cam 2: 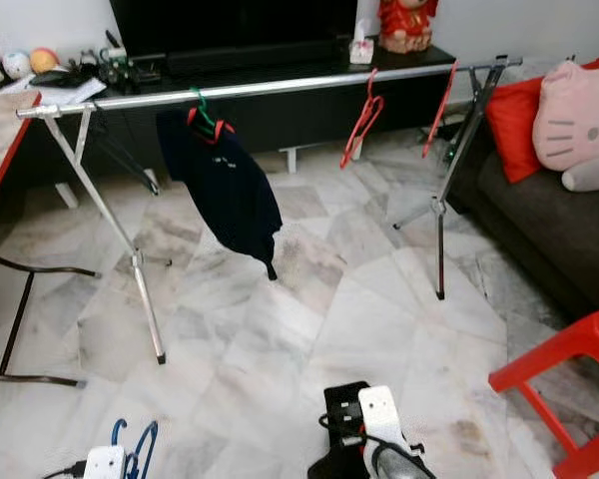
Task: Hang hanger
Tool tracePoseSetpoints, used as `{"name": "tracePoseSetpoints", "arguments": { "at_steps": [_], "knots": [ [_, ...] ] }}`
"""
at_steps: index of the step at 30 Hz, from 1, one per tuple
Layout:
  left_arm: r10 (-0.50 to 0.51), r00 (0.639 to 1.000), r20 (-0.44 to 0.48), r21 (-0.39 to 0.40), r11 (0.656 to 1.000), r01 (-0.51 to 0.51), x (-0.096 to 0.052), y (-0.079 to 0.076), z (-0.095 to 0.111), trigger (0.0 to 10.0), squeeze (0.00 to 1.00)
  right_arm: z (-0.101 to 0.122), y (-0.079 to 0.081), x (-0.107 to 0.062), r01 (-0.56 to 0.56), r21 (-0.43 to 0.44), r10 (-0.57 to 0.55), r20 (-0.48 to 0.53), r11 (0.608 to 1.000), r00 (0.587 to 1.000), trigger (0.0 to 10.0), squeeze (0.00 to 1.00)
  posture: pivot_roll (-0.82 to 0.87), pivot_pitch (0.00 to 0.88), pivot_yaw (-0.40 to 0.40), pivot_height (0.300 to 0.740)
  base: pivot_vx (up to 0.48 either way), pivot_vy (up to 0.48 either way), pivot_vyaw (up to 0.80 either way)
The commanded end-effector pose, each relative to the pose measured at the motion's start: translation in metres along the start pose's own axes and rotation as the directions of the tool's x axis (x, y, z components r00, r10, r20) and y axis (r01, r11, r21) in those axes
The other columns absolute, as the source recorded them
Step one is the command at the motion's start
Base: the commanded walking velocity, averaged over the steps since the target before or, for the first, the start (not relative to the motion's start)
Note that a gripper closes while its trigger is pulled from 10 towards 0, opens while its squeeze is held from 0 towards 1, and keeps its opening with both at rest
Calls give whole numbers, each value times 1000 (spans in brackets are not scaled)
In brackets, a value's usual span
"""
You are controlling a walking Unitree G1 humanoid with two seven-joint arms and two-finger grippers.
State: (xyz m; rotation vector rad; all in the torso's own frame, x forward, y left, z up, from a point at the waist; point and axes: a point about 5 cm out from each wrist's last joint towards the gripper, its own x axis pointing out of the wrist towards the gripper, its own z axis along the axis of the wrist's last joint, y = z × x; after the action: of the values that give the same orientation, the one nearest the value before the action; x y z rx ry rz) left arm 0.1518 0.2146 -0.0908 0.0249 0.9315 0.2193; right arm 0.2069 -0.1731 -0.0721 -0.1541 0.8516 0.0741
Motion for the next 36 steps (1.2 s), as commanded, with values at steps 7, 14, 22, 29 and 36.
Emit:
{"name": "tracePoseSetpoints", "arguments": {
  "at_steps": [7, 14, 22, 29, 36],
  "knots": [
    [-2, 1000, -14, 16, 1000, 2, -2, 2, -7, 10000, 0, -1, 2, 0, -7, -9, 7, 6, 1000, 1000, 10000, 0, -139, 0, 36, 740, -307, 0, 0],
    [-1, 1000, -13, 17, 1000, 2, -2, 3, -7, 10000, 0, 0, 2, 0, -5, -7, 5, 9, 1000, 1000, 10000, 0, -138, 0, 36, 740, -307, 0, 0],
    [-5, 1000, 26, 37, 999, 4, -2, 2, -2, 10000, 0, 25, 2, 4, -5, 26, 3, 82, 1000, 997, 10000, 0, -135, 0, 35, 740, -150, 0, 0],
    [-31, 995, 97, 67, 997, 24, -2, 1, 6, 10000, 0, 64, -4, 8, -10, -14, 12, 187, 1000, 982, 10000, 0, -134, 0, 34, 740, 0, 0, 0],
    [-201, 969, 141, 244, 956, 163, -2, -10, 18, 10000, 0, 140, -25, 5, 56, -357, 61, 308, 932, 949, 10000, 0, -132, 0, 29, 740, 0, 0, 0]
  ]
}}
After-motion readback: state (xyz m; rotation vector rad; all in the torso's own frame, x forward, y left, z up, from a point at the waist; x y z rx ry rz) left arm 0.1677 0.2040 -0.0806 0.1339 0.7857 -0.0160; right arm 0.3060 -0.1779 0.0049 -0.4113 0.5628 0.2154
